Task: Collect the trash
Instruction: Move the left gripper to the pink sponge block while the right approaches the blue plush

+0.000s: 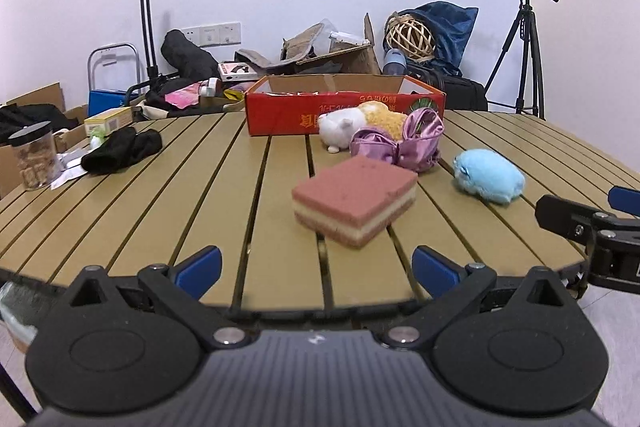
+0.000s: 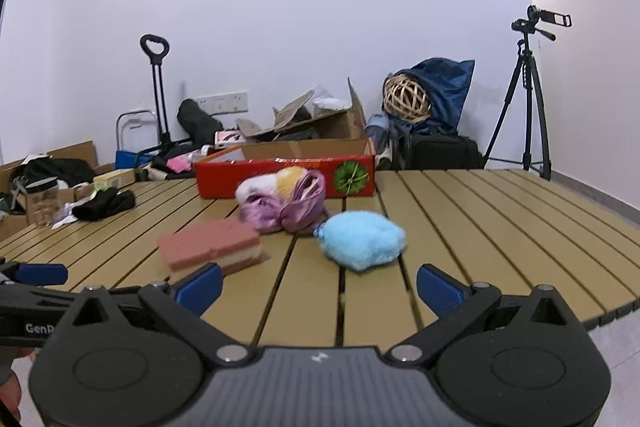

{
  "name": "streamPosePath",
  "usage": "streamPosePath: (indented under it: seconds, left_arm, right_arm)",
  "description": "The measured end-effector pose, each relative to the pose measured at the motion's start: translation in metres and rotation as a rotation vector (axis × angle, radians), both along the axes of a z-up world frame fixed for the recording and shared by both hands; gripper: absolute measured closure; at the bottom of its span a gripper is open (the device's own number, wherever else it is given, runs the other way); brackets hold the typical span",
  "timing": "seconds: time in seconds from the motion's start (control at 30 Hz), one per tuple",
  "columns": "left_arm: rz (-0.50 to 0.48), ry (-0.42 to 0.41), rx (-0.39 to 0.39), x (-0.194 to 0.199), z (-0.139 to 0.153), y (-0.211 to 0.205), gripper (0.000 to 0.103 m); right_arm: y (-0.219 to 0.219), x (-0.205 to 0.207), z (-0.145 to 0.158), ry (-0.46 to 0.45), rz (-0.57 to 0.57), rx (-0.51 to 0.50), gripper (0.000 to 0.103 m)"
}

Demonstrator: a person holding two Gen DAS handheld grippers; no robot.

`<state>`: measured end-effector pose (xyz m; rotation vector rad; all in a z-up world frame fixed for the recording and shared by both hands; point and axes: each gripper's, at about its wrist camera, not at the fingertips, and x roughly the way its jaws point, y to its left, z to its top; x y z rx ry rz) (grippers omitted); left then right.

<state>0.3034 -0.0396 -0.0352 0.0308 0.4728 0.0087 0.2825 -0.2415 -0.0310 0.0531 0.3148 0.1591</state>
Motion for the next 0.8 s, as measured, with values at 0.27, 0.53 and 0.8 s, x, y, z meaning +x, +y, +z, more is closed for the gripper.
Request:
streamPosePath:
  seconds: [0.27, 0.53, 0.8]
  left_arm:
    - [-0.046, -0.004, 0.026, 0.04, 0.001, -0.007, 0.0]
    - [-0.068, 0.027, 0.01, 0.073, -0.003, -0.006, 0.0]
    - [-0.082, 0.07, 0.002, 0.094, -0.011, -0.004, 0.0]
  right_arm:
    - [-0.003, 0.034, -0.003, -0.013, -0.045, -0.002, 0.0]
    - [0.001, 0.059, -0.011, -0.004, -0.072, -0.009, 0.0]
    - [0.004, 0.074, -0.018, -0.006, -0.095, -0.006, 0.0]
